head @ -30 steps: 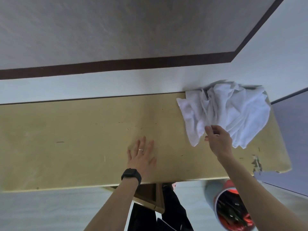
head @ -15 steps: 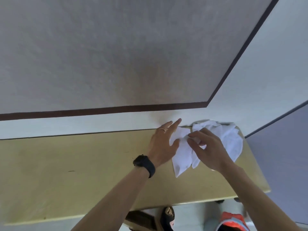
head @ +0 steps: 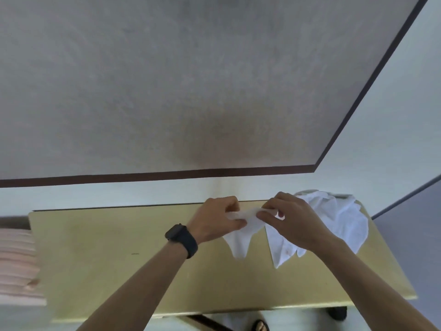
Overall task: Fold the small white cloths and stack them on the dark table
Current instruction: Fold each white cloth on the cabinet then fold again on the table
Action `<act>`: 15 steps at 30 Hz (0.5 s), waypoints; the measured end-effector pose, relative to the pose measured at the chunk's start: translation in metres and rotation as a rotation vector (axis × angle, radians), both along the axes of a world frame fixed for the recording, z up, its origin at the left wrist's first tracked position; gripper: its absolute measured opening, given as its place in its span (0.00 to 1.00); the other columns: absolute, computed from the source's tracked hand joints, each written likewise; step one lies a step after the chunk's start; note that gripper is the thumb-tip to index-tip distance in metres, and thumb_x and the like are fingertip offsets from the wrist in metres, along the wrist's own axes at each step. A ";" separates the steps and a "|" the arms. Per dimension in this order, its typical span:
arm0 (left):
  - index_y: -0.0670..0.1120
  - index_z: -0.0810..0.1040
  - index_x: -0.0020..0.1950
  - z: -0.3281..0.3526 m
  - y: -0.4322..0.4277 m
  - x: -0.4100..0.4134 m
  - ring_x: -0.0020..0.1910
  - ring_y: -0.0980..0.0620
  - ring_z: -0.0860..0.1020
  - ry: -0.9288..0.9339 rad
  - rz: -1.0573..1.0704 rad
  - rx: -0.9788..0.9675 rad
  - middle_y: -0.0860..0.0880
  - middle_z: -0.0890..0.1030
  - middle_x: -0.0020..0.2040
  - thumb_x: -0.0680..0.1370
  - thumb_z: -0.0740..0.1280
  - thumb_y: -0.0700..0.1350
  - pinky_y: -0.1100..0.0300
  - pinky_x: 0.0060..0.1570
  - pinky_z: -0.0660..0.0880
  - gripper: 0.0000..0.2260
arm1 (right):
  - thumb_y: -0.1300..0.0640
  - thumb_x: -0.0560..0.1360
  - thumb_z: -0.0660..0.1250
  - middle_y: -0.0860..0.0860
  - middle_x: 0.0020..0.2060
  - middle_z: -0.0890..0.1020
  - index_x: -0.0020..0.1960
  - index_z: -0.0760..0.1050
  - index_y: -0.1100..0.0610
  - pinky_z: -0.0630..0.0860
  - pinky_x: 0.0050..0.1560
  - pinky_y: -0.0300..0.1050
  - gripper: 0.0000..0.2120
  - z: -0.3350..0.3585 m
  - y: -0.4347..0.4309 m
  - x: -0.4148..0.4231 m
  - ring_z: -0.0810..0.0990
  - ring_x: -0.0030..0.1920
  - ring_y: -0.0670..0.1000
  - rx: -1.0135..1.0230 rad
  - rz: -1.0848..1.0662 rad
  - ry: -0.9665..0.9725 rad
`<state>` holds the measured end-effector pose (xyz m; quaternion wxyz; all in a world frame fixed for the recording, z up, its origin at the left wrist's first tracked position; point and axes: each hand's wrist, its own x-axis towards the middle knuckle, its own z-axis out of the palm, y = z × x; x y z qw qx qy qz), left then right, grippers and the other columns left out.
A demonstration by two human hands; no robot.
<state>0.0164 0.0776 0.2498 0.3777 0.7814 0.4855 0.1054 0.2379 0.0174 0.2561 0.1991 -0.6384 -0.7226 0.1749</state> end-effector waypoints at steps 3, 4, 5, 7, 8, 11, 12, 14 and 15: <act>0.58 0.74 0.45 0.008 -0.001 -0.027 0.40 0.52 0.78 0.012 0.011 -0.022 0.55 0.80 0.41 0.71 0.73 0.57 0.57 0.39 0.76 0.10 | 0.43 0.77 0.67 0.38 0.40 0.74 0.49 0.81 0.47 0.68 0.40 0.35 0.09 0.002 0.004 -0.019 0.71 0.39 0.37 0.026 0.047 -0.032; 0.58 0.76 0.50 0.011 0.000 -0.034 0.42 0.53 0.79 0.024 -0.002 -0.040 0.56 0.81 0.43 0.71 0.73 0.58 0.60 0.39 0.76 0.12 | 0.43 0.77 0.67 0.39 0.40 0.74 0.50 0.81 0.47 0.66 0.39 0.34 0.09 0.003 0.005 -0.025 0.71 0.39 0.36 0.035 0.059 -0.043; 0.56 0.78 0.53 0.013 0.000 -0.041 0.43 0.54 0.79 0.030 -0.015 -0.069 0.56 0.81 0.45 0.72 0.73 0.59 0.62 0.40 0.74 0.13 | 0.43 0.77 0.67 0.39 0.40 0.74 0.50 0.81 0.47 0.65 0.39 0.34 0.09 0.003 0.006 -0.030 0.71 0.38 0.37 0.042 0.071 -0.049; 0.53 0.81 0.53 0.015 0.002 -0.052 0.45 0.55 0.79 -0.001 0.002 -0.128 0.56 0.81 0.45 0.75 0.70 0.58 0.63 0.42 0.72 0.11 | 0.43 0.77 0.67 0.39 0.40 0.73 0.50 0.82 0.47 0.67 0.39 0.36 0.10 0.004 0.007 -0.041 0.70 0.38 0.39 0.054 0.086 -0.054; 0.53 0.82 0.51 0.016 0.004 -0.057 0.45 0.56 0.79 -0.018 0.028 -0.135 0.57 0.82 0.45 0.77 0.70 0.57 0.63 0.43 0.71 0.09 | 0.43 0.77 0.67 0.39 0.40 0.73 0.50 0.82 0.47 0.68 0.40 0.37 0.10 0.004 0.008 -0.045 0.70 0.38 0.39 0.058 0.088 -0.056; 0.53 0.80 0.48 0.017 0.008 -0.070 0.45 0.58 0.79 -0.020 0.068 -0.074 0.58 0.82 0.46 0.76 0.71 0.53 0.66 0.43 0.71 0.05 | 0.41 0.77 0.66 0.38 0.41 0.73 0.50 0.81 0.45 0.67 0.39 0.37 0.10 0.006 0.009 -0.055 0.70 0.38 0.36 0.047 0.089 -0.061; 0.54 0.78 0.47 0.016 0.008 -0.074 0.45 0.58 0.79 -0.018 0.067 -0.044 0.57 0.81 0.46 0.75 0.73 0.52 0.67 0.42 0.71 0.06 | 0.41 0.77 0.66 0.38 0.41 0.73 0.49 0.80 0.45 0.66 0.39 0.35 0.10 0.006 0.009 -0.058 0.71 0.39 0.36 0.036 0.097 -0.068; 0.54 0.75 0.43 0.016 0.009 -0.081 0.46 0.56 0.78 0.021 0.043 0.031 0.57 0.80 0.46 0.73 0.73 0.53 0.64 0.43 0.73 0.08 | 0.41 0.78 0.65 0.39 0.41 0.74 0.49 0.80 0.45 0.63 0.38 0.31 0.10 0.007 0.010 -0.061 0.71 0.39 0.36 0.018 0.115 -0.085; 0.55 0.73 0.42 0.014 0.010 -0.086 0.48 0.56 0.77 0.067 0.020 0.073 0.57 0.80 0.46 0.73 0.73 0.55 0.61 0.46 0.74 0.10 | 0.41 0.78 0.65 0.39 0.41 0.74 0.48 0.80 0.45 0.63 0.37 0.30 0.10 0.007 0.010 -0.062 0.71 0.38 0.37 0.015 0.121 -0.097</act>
